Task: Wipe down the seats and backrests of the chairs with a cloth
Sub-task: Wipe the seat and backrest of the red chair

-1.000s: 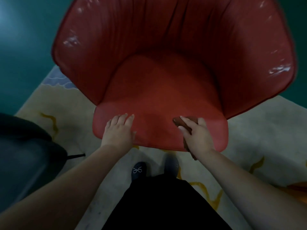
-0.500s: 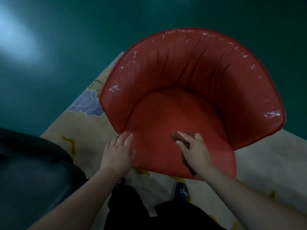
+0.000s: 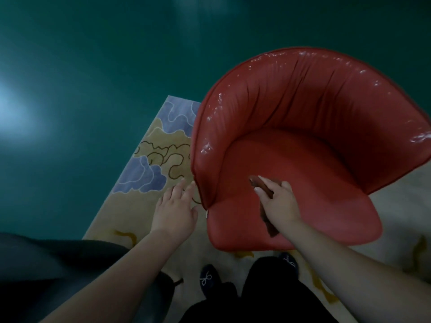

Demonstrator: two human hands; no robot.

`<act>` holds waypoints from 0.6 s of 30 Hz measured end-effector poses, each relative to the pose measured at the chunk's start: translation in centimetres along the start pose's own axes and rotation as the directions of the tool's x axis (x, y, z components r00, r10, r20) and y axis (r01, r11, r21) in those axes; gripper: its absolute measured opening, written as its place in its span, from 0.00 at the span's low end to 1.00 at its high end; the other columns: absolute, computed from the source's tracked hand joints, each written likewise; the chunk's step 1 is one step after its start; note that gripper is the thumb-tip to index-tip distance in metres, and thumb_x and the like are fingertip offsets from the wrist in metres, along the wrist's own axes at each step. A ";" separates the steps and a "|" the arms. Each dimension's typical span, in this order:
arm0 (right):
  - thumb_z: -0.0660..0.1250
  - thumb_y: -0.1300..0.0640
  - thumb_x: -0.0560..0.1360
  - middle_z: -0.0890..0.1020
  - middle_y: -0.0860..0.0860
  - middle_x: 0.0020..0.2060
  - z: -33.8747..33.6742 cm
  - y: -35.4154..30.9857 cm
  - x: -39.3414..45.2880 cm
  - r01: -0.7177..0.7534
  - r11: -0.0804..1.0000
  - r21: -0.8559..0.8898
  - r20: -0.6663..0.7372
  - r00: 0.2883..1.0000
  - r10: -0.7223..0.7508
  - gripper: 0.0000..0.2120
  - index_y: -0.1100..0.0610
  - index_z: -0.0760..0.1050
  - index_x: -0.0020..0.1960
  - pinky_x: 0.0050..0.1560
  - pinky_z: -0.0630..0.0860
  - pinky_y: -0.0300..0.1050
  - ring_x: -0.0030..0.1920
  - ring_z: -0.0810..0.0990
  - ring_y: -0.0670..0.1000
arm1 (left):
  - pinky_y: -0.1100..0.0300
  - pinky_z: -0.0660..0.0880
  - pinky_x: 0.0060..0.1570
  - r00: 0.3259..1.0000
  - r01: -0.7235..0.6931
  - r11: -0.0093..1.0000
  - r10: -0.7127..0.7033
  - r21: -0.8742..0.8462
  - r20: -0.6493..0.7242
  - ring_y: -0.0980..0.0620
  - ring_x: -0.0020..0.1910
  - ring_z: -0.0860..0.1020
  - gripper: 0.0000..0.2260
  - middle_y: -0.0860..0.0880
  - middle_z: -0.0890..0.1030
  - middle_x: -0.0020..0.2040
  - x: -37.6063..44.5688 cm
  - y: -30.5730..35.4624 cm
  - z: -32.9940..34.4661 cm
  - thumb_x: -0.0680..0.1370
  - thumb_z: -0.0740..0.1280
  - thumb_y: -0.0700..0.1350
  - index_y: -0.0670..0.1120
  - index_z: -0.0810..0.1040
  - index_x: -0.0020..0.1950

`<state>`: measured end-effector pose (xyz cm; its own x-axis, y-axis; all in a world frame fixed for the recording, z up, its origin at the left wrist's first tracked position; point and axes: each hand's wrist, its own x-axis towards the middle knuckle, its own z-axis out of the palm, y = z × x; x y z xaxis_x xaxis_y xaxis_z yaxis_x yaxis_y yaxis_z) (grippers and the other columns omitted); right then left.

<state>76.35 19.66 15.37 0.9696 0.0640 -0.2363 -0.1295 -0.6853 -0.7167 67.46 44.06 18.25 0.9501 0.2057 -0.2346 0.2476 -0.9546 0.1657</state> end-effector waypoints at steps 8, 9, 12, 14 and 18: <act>0.65 0.45 0.77 0.69 0.43 0.49 0.9 -2.3 1.7 -0.020 0.998 0.051 -0.037 0.999 0.022 0.19 0.42 0.73 0.68 0.38 0.67 0.22 0.41 0.73 0.37 | 0.47 0.59 0.72 0.999 -0.007 0.999 0.009 -0.048 0.037 0.44 0.76 0.55 0.29 0.47 0.55 0.78 5.0 -2.2 -2.0 0.79 0.59 0.53 0.52 0.52 0.78; 0.65 0.45 0.77 0.68 0.42 0.49 1.0 -2.5 2.4 -0.019 0.998 0.054 -0.023 1.000 0.020 0.19 0.42 0.73 0.68 0.39 0.67 0.21 0.41 0.73 0.37 | 0.47 0.59 0.72 0.999 -0.009 0.999 0.010 -0.040 0.035 0.45 0.76 0.55 0.29 0.48 0.55 0.78 5.9 -2.4 -2.2 0.79 0.59 0.53 0.52 0.52 0.78; 0.66 0.45 0.77 0.68 0.42 0.50 1.3 -3.1 4.2 -0.009 0.998 0.065 -0.013 1.000 0.009 0.19 0.41 0.73 0.67 0.41 0.66 0.23 0.43 0.73 0.36 | 0.47 0.58 0.72 1.000 -0.020 1.000 0.020 0.004 0.010 0.46 0.76 0.52 0.29 0.48 0.54 0.78 8.1 -2.6 -2.8 0.79 0.59 0.52 0.53 0.51 0.78; 0.66 0.45 0.77 0.68 0.42 0.51 1.5 -3.3 5.4 -0.007 0.998 0.064 -0.009 1.000 0.007 0.19 0.41 0.73 0.67 0.48 0.68 0.27 0.45 0.73 0.38 | 0.47 0.57 0.72 0.999 -0.037 0.999 0.037 0.020 0.026 0.46 0.77 0.51 0.28 0.48 0.53 0.78 9.5 -2.5 -3.2 0.79 0.58 0.52 0.54 0.51 0.77; 0.66 0.45 0.77 0.69 0.41 0.52 1.7 -4.2 6.6 -0.050 0.989 0.136 0.013 0.999 0.049 0.19 0.41 0.73 0.68 0.54 0.79 0.46 0.45 0.79 0.46 | 0.46 0.62 0.70 0.997 -0.078 0.997 0.078 0.007 0.019 0.45 0.75 0.55 0.27 0.46 0.56 0.77 12.4 -2.2 -4.4 0.79 0.60 0.51 0.53 0.55 0.76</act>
<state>82.91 24.20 15.72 0.9594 0.0395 -0.2793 -0.2050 -0.5827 -0.7864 79.54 49.64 19.19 0.9628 0.1268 -0.2387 0.1714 -0.9693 0.1764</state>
